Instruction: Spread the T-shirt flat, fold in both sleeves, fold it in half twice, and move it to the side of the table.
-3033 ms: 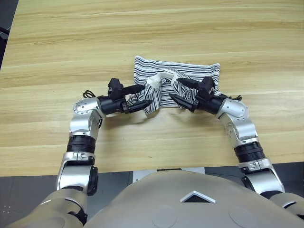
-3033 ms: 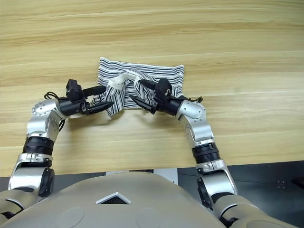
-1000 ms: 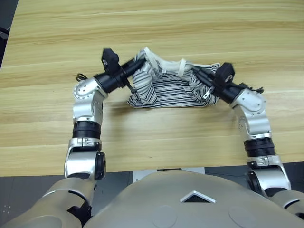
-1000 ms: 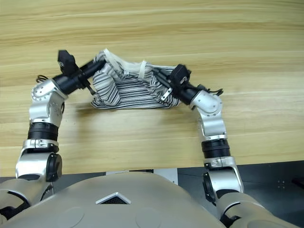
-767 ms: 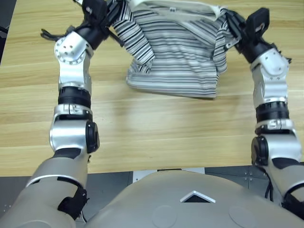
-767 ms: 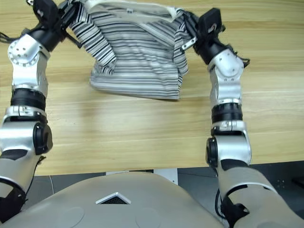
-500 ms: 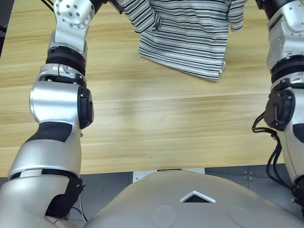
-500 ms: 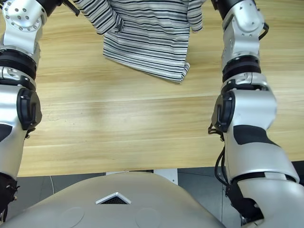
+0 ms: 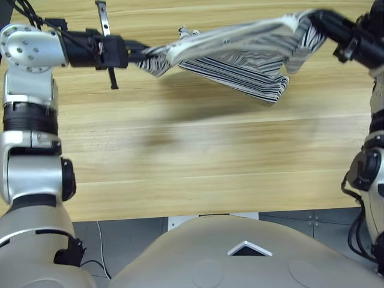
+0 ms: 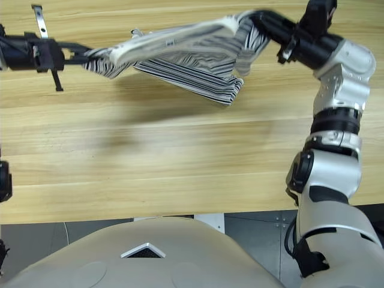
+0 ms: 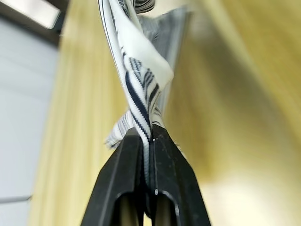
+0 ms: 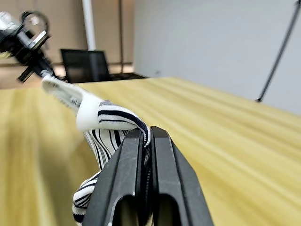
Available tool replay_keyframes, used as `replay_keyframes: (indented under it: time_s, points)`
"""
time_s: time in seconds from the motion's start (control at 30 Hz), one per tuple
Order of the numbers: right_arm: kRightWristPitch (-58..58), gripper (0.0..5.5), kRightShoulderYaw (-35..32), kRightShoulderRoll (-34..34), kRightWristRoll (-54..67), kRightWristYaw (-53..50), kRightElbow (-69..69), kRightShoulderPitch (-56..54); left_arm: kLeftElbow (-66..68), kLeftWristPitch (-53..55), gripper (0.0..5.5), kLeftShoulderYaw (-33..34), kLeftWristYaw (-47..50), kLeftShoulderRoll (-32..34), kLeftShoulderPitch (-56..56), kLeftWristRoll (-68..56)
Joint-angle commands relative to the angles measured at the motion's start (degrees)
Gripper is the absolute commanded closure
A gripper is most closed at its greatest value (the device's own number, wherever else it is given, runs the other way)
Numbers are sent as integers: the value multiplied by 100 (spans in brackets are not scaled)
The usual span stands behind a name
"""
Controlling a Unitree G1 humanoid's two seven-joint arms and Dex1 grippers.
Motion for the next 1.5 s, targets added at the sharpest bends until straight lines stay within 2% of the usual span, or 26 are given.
replay_keyframes:
  time_s: [0.03,0.23,0.37,0.4,0.5,0.53,0.7,0.9,1.07,1.1,1.13,1.17,1.23,1.3,1.4,1.5]
  points:
    - [729,540,380,-779,197,798,-1791,1397,-2365,900,538,-131,-864,1175,1238,-546]
    - [1221,540,1059,-1229,-133,829,-2962,2673,-3687,1360,538,-464,-730,1448,2364,93]
    - [971,540,1524,-1238,-616,502,-3209,3158,-4019,1546,538,-832,-478,1342,2991,825]
    - [883,540,1650,-1206,-749,402,-3207,3240,-4086,1663,516,-890,-410,1318,3116,943]
    - [816,472,1899,-1174,-890,314,-3170,3305,-4323,1936,460,-934,-398,1418,3373,1000]
    - [824,469,1930,-1186,-880,309,-3172,3286,-4416,2004,458,-902,-437,1469,3422,936]
    - [1010,386,1932,-1378,-531,670,-3356,3239,-4619,2170,385,-788,-524,1619,3557,730]
    - [1577,287,1565,-1620,358,969,-4026,3107,-4535,2483,300,-593,-596,1538,3191,200]
    - [1817,184,1465,-1845,592,977,-4420,3041,-4488,2596,211,-607,-698,1489,3087,-82]
    - [1785,173,1406,-1861,677,1003,-4447,3036,-4445,2534,202,-618,-577,1315,2995,-76]
    - [1679,143,1292,-1776,751,980,-4402,2954,-4289,2368,174,-635,-259,930,2796,21]
    - [1567,124,1195,-1643,803,878,-4294,2809,-4098,2330,173,-669,81,522,2567,174]
    - [1016,119,1156,-887,330,-186,-3528,2010,-3318,2199,173,-879,989,-463,2026,789]
    - [344,119,1371,-161,-339,-1176,-2570,1238,-2582,1956,173,-1153,1430,-1056,1815,1205]
    - [-577,119,1907,614,-1148,-1754,-1353,457,-1671,1493,173,-1539,1560,-1415,1713,1594]
    - [-1244,119,2141,1124,-1696,-2321,-130,-190,-1044,1142,173,-1670,1772,-1546,1647,1884]
